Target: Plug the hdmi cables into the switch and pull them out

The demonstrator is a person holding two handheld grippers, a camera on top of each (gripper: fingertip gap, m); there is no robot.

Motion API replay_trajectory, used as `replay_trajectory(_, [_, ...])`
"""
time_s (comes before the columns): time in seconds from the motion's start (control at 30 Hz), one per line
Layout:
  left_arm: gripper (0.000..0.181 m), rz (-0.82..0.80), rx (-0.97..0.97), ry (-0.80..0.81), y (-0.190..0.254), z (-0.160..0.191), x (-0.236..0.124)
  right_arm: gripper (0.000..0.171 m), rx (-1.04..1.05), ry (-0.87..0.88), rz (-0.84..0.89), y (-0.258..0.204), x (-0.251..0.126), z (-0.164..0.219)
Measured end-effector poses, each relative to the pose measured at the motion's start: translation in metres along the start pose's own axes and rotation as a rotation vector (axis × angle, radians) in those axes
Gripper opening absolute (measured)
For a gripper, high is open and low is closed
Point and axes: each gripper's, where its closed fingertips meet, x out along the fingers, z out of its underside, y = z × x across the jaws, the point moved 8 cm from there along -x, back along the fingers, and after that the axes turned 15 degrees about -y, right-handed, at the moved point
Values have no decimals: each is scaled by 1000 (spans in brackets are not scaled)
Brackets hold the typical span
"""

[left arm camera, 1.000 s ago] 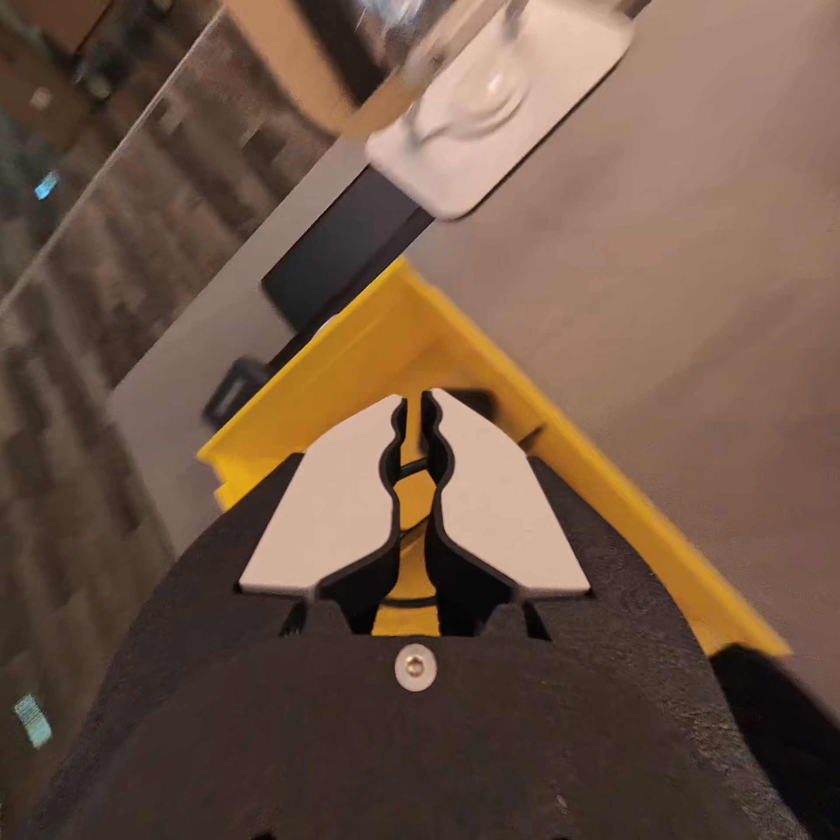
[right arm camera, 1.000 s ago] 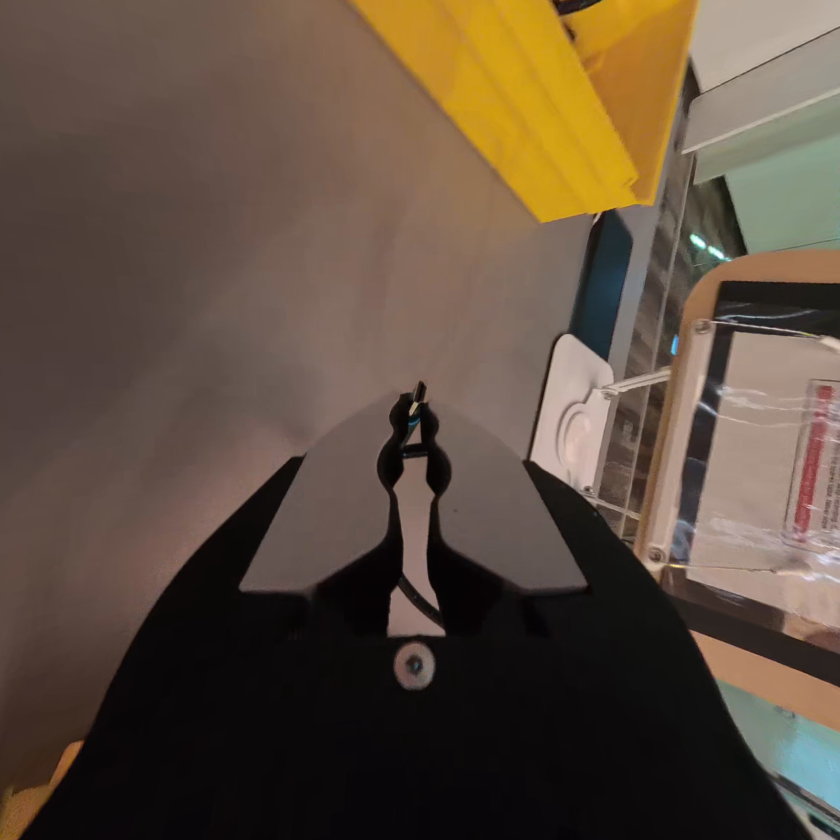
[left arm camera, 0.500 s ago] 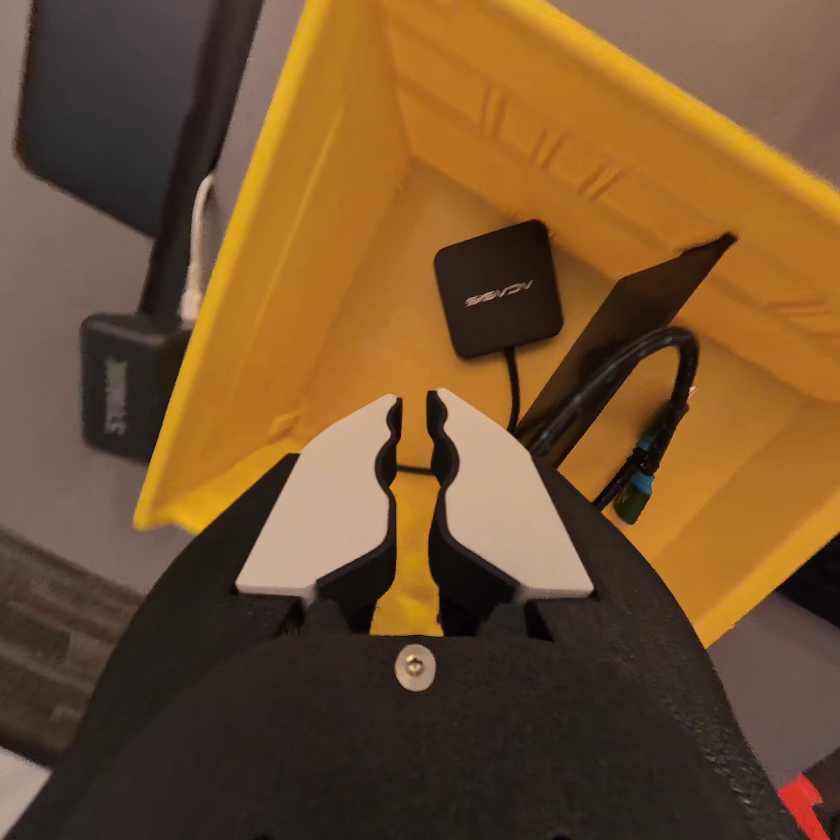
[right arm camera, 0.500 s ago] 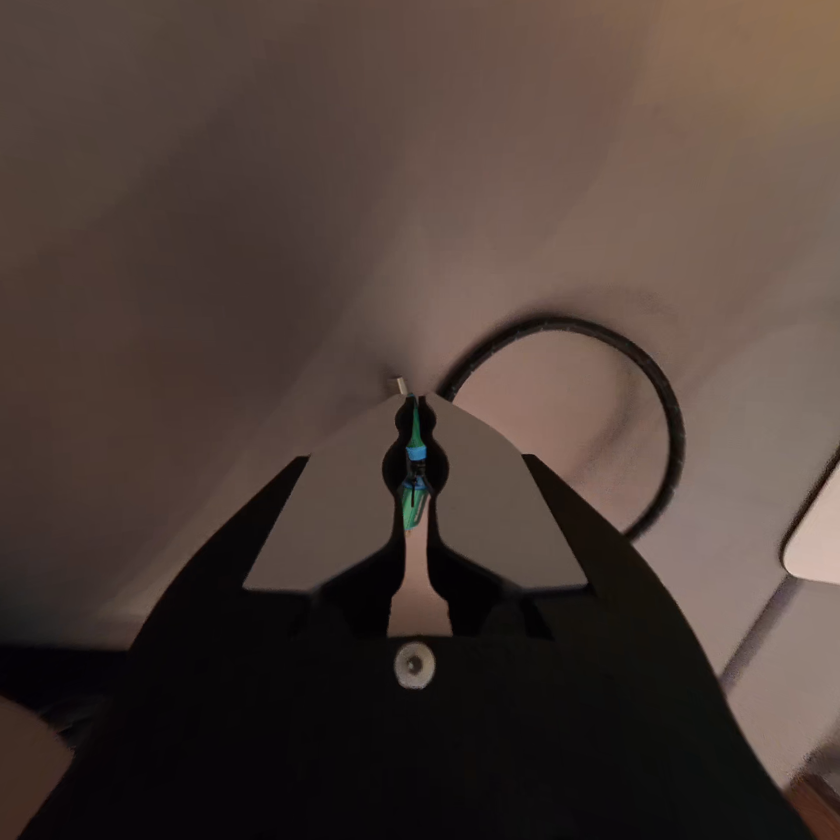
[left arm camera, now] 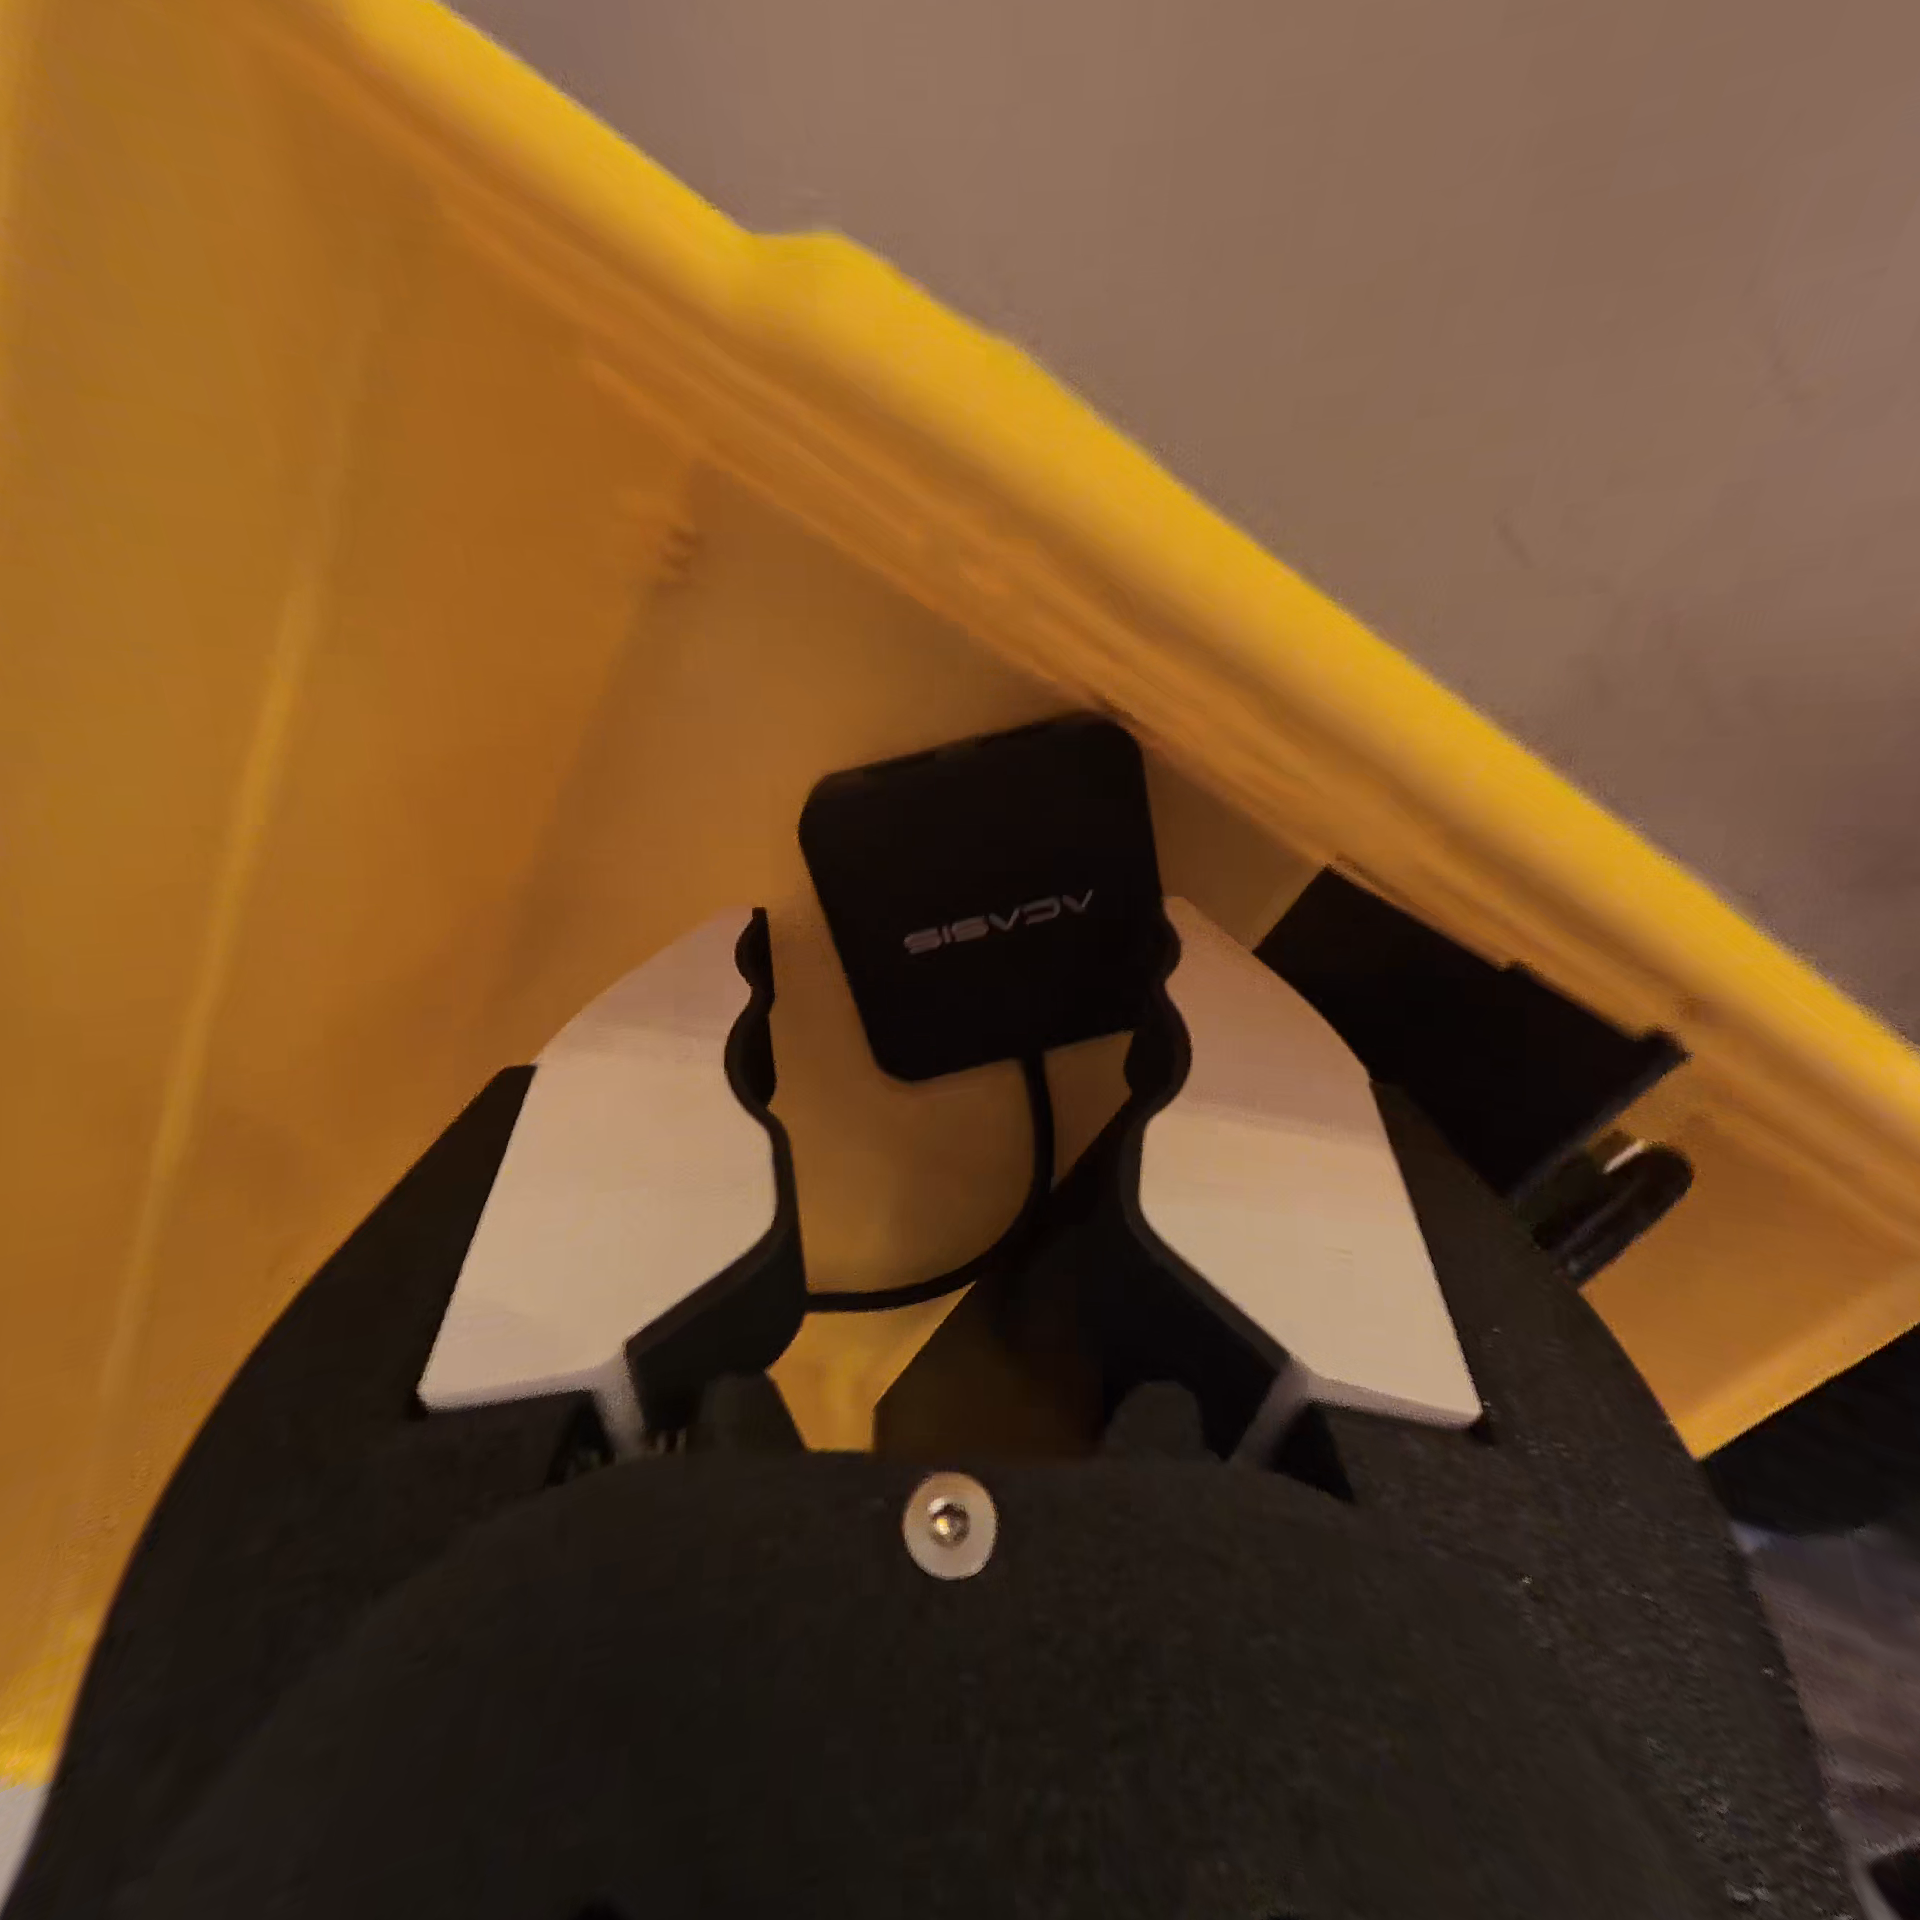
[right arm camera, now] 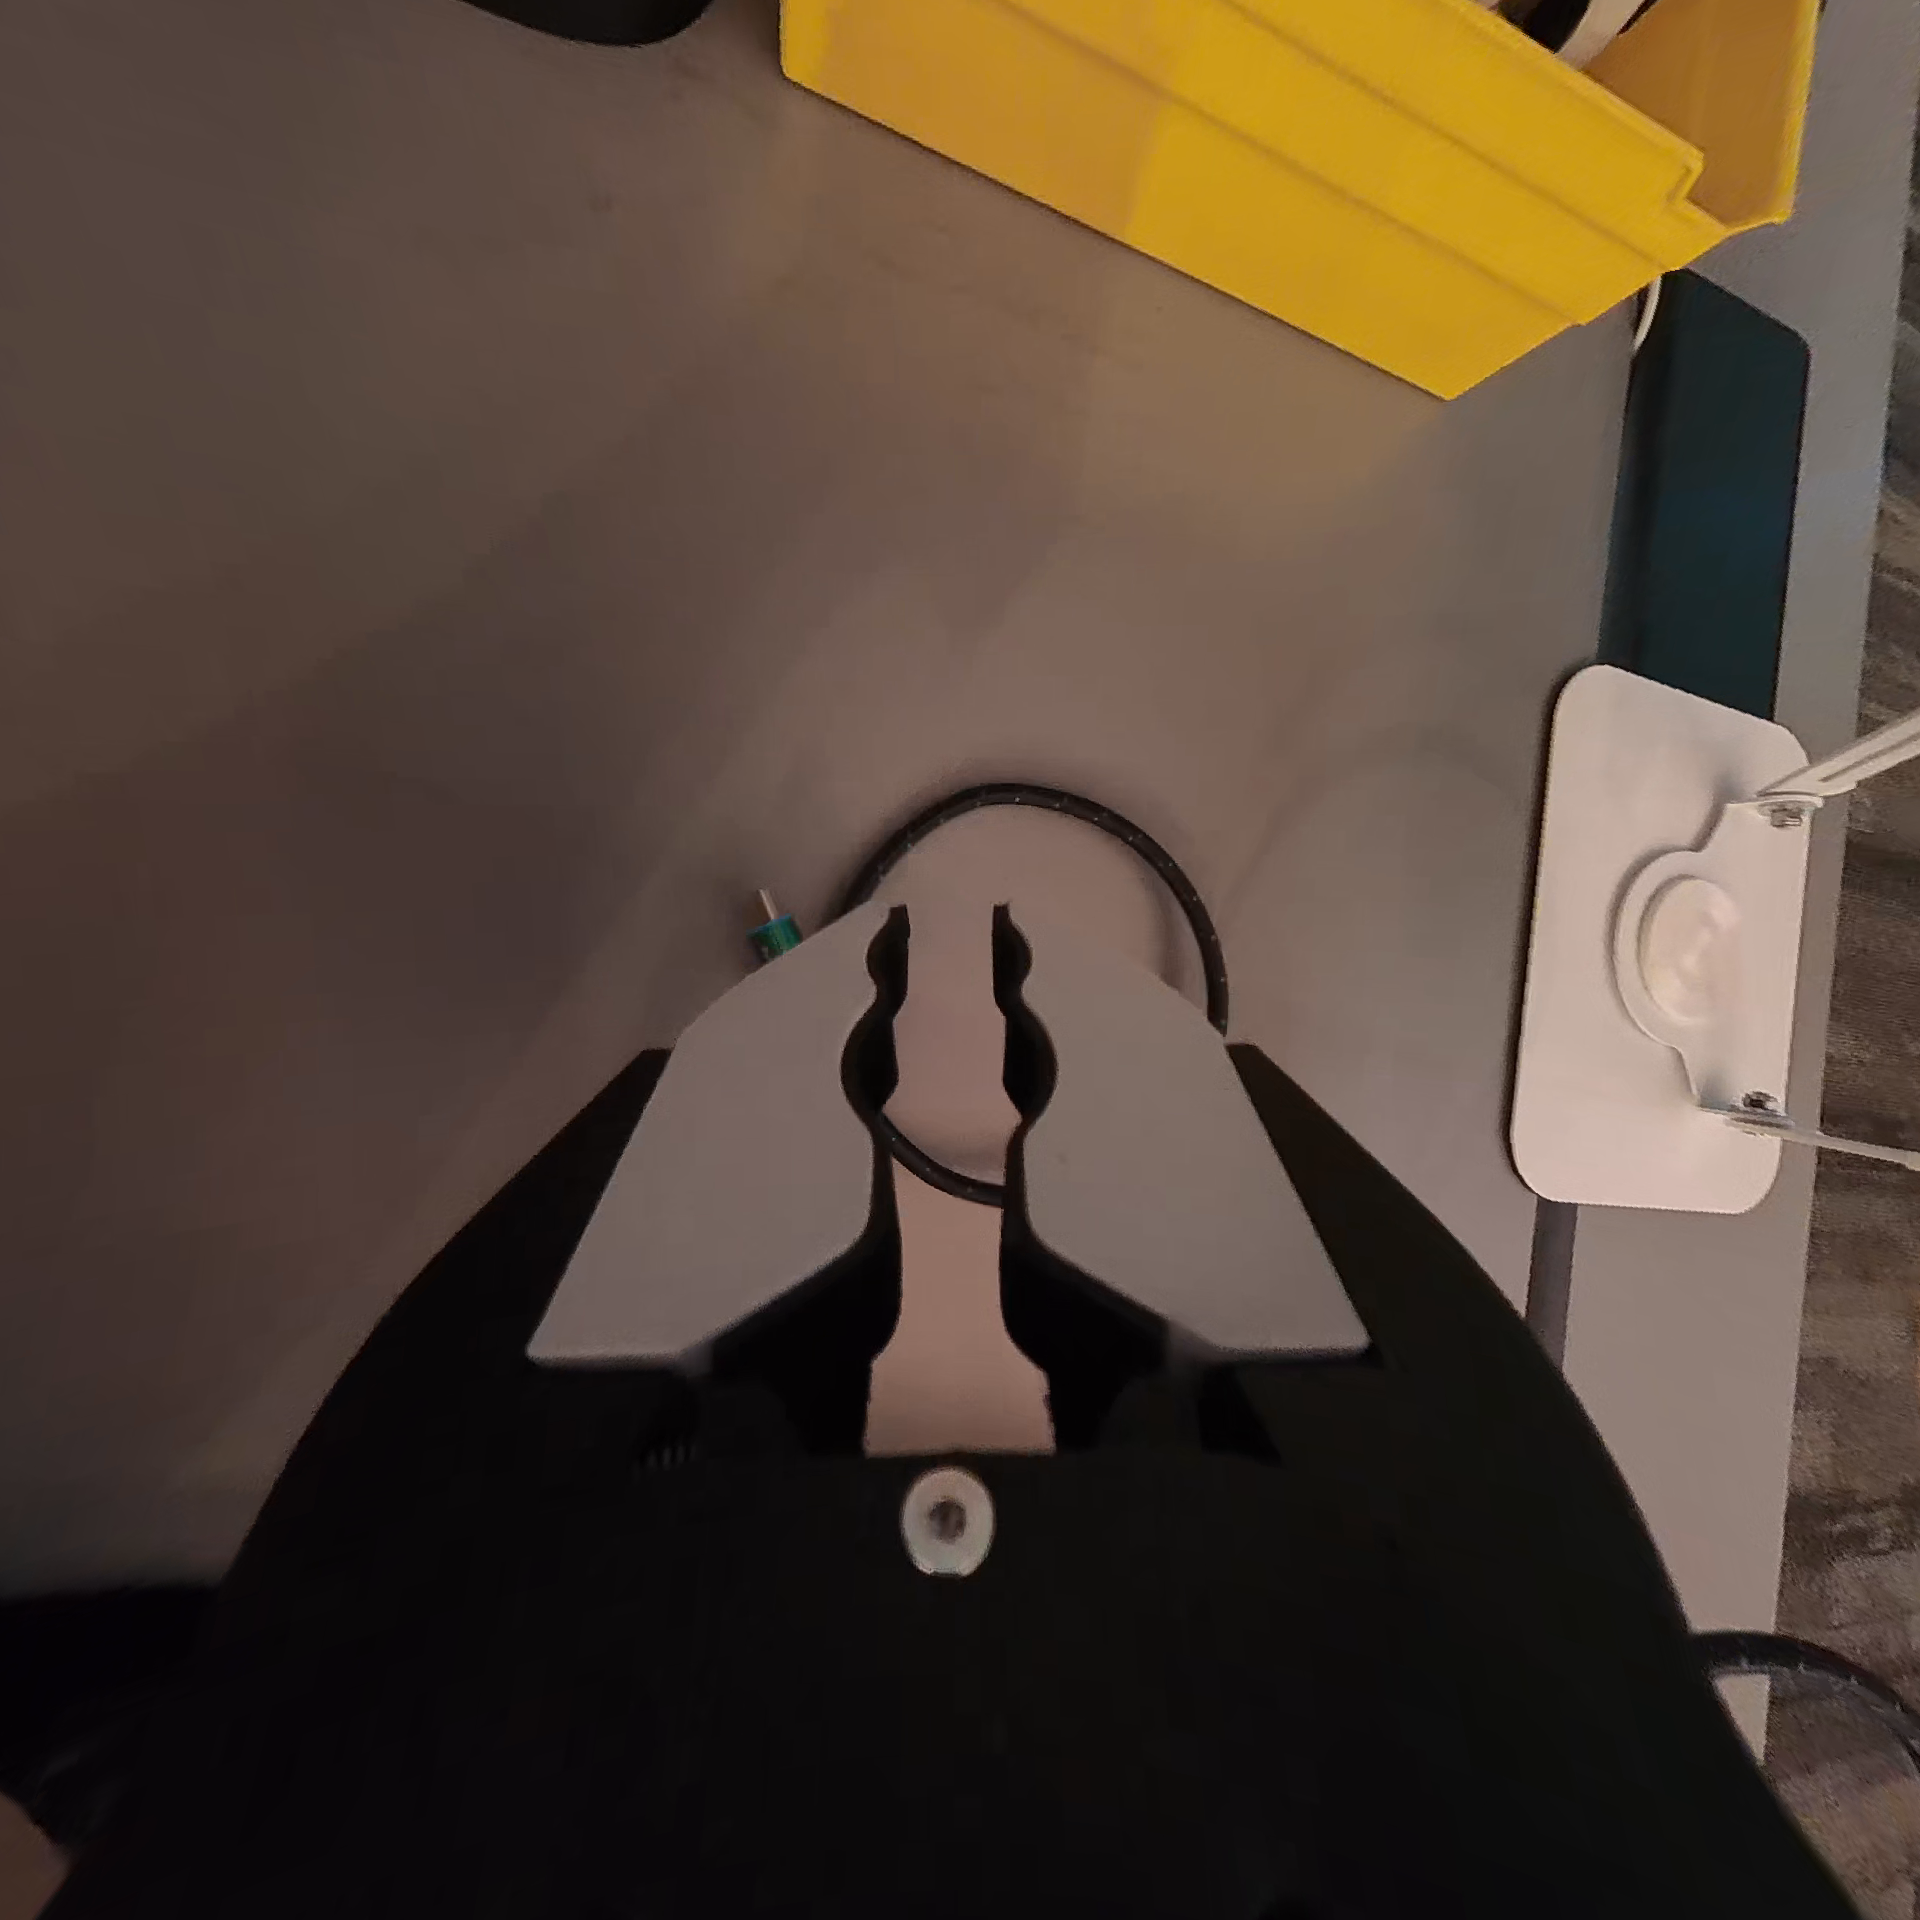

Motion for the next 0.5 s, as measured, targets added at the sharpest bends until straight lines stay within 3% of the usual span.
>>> replay_trajectory(0.03, [68,1,-25,-6,1,-2,2,17,0,-1,1,0,0,1])
replay_trajectory(0.17, [83,-69,-139,-35,2,-7,9,17,2,-23,-5,1,2,4])
replay_trajectory(0.5, [83,-43,-498,3,0,5,13,16,-2,-54,-8,2,4,7])
